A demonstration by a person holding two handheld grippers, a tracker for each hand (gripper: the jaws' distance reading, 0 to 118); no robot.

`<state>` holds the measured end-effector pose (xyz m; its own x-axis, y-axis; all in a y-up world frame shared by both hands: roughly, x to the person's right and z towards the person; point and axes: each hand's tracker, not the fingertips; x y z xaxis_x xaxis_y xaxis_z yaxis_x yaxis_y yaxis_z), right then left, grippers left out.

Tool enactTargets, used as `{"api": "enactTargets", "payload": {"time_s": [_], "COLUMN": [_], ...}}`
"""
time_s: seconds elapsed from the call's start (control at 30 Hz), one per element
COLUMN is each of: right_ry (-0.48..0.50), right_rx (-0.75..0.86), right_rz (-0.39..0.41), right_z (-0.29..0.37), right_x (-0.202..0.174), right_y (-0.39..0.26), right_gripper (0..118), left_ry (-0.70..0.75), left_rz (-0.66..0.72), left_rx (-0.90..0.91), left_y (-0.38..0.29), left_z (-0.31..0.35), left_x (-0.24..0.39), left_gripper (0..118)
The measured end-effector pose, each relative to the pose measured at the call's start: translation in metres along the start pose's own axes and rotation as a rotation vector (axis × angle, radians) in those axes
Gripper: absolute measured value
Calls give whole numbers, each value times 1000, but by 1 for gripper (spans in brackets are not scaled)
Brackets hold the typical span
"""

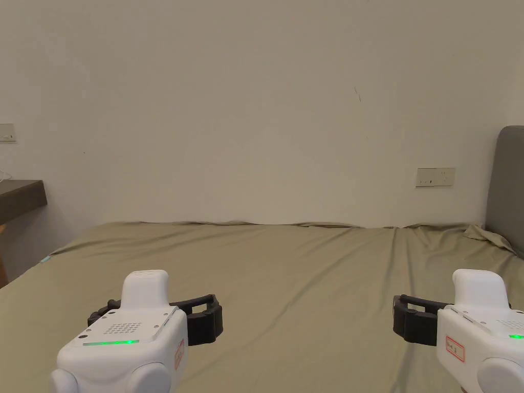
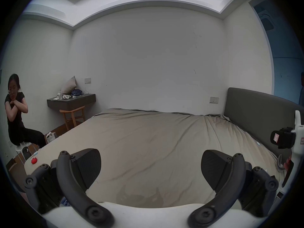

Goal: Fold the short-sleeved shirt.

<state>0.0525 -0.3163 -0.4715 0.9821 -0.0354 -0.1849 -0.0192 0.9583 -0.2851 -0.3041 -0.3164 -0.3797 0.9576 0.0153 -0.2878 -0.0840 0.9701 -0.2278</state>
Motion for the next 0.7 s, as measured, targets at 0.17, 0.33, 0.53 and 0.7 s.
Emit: {"api": "enactTargets", "payload": {"time_s": [0.17,0.33,0.53,0.7], "right_ry": [0,5,-19,14], "right_rx": [1,0,-6,-8], "right_rz": [-10,-5,19,-3], "right_z": [0,2,-2,-4], "right_x": [1,-1,-2,2], "right_y": [0,2,1,1], "right_gripper": [118,118,118,118], "left_ry": [9,8,10,6], "left_rz": [1,2,0,2], "left_rx": [-2,5,4,-1], "left_y": [-1,-1,-1,-1], "left_z": [0,1,-1,0], "left_x": [-2,-2,-3,-2], "left_gripper": [118,118,118,118]}}
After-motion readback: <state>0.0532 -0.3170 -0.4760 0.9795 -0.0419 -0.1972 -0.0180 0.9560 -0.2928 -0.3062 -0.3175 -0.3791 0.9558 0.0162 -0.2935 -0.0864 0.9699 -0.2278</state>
